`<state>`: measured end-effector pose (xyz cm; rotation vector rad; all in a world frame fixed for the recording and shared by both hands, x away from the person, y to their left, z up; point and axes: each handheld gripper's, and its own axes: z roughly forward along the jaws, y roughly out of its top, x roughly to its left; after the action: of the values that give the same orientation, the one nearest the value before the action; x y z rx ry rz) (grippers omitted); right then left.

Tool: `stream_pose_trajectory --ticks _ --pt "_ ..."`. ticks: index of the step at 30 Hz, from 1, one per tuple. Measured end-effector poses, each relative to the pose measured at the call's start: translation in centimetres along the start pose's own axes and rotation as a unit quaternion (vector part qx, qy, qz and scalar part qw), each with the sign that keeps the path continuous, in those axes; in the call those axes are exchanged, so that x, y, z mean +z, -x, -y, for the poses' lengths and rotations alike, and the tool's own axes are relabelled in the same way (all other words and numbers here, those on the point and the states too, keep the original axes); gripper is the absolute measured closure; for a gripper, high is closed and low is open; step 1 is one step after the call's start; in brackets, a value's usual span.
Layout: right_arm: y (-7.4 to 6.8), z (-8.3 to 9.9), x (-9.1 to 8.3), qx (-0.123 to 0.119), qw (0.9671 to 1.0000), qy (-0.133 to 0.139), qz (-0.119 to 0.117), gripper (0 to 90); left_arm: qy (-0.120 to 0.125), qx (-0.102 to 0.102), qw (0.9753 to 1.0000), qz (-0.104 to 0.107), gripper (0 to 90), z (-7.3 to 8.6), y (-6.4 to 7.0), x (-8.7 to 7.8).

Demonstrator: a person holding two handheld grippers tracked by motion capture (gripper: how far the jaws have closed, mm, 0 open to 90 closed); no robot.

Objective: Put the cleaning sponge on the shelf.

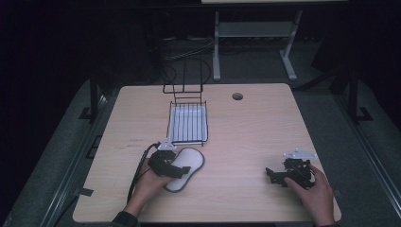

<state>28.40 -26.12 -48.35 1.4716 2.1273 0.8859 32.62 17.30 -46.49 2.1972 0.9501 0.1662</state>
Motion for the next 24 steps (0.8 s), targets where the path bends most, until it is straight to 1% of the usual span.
stream_pose_trajectory --ticks 1,4,6,13,15,16,19,22,24 --pt "0.00 0.00 0.00 0.000 1.0000 0.000 0.000 0.2 -0.002 0.005 1.0000 -0.002 12.9 0.01 0.03 0.04" --pt "0.00 0.00 0.00 0.000 1.0000 0.000 0.000 0.2 -0.002 0.007 1.0000 -0.004 12.8 0.09 0.06 0.09" --pt "0.00 0.00 0.00 0.000 1.0000 0.000 0.000 0.2 -0.004 0.013 0.9999 -0.003 12.9 0.14 0.10 0.06" --pt "0.00 0.00 0.00 0.000 1.0000 0.000 0.000 0.2 -0.007 0.016 0.9999 -0.002 13.9 0.14 0.08 -0.03" --pt "0.00 0.00 0.00 0.000 1.0000 0.000 0.000 0.2 -0.006 0.015 0.9999 0.004 16.8 0.15 -0.01 -0.17" --pt "0.00 0.00 0.00 0.000 1.0000 0.000 0.000 0.2 -0.006 0.013 0.9999 0.007 20.5 0.16 -0.06 -0.27" --pt "0.00 0.00 0.00 0.000 1.0000 0.000 0.000 0.2 -0.006 0.007 0.9999 0.006 23.5 0.14 -0.08 -0.35" --pt "0.00 0.00 0.00 0.000 1.0000 0.000 0.000 0.2 -0.004 -0.003 0.9999 0.012 28.0 0.16 -0.23 -0.56" --pt "0.00 0.00 0.00 0.000 1.0000 0.000 0.000 0.2 -0.002 -0.004 0.9999 0.013 31.4 0.16 -0.33 -0.80"
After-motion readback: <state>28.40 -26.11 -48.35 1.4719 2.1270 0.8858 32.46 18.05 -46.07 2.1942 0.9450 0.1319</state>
